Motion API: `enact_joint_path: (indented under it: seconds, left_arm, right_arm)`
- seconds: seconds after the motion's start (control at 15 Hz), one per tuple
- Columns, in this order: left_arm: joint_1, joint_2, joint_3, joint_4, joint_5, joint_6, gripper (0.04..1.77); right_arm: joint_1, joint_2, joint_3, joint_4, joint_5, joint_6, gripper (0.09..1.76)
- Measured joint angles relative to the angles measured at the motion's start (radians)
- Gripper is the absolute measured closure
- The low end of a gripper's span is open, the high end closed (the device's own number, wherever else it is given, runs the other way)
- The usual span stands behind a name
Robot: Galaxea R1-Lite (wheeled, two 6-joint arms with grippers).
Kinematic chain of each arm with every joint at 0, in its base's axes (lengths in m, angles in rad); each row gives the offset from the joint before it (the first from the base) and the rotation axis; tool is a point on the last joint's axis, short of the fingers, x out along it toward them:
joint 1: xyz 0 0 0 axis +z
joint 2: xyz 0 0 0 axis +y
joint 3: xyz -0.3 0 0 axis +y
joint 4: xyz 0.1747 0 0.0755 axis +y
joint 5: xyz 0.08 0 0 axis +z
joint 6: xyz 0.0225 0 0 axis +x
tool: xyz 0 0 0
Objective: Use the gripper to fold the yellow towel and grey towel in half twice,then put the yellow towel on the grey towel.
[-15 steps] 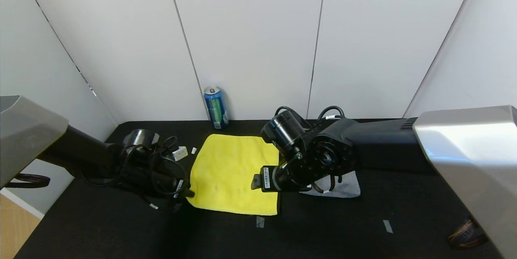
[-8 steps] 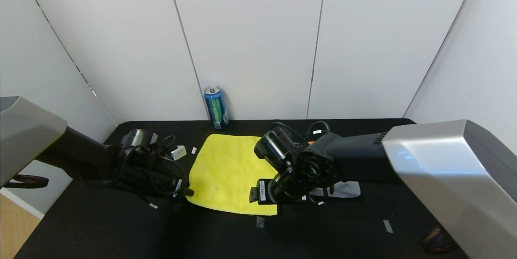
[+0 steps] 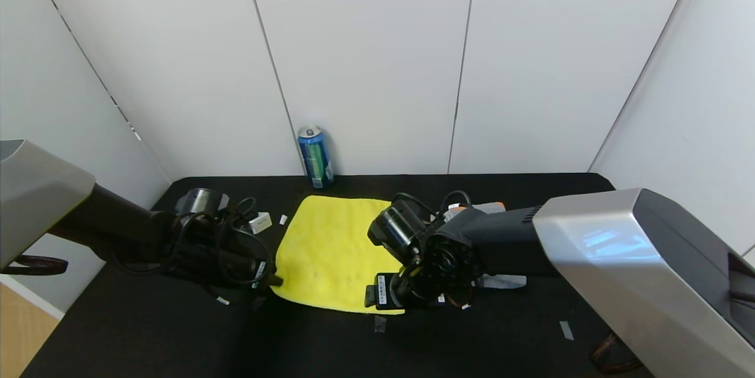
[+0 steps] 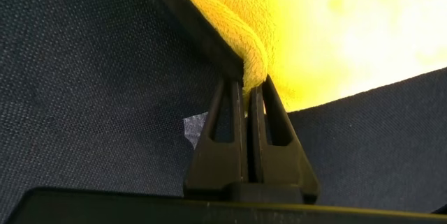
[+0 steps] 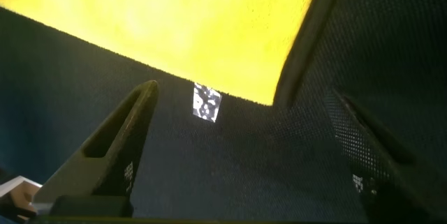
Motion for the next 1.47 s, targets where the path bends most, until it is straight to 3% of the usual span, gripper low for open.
enact_joint_path:
  seconds: [1.4, 1.47]
  left_arm:
    - [-0.002, -0.008, 0.003, 0.0, 0.0, 0.0, 1.68]
    - [-0.001, -0.008, 0.003, 0.0, 0.0, 0.0, 1.68]
  right_arm:
    - [0.02, 0.05, -0.067, 0.005, 0.001, 0.0, 0.14]
    - [0.02, 0.05, -0.067, 0.005, 0.003, 0.0, 0.28]
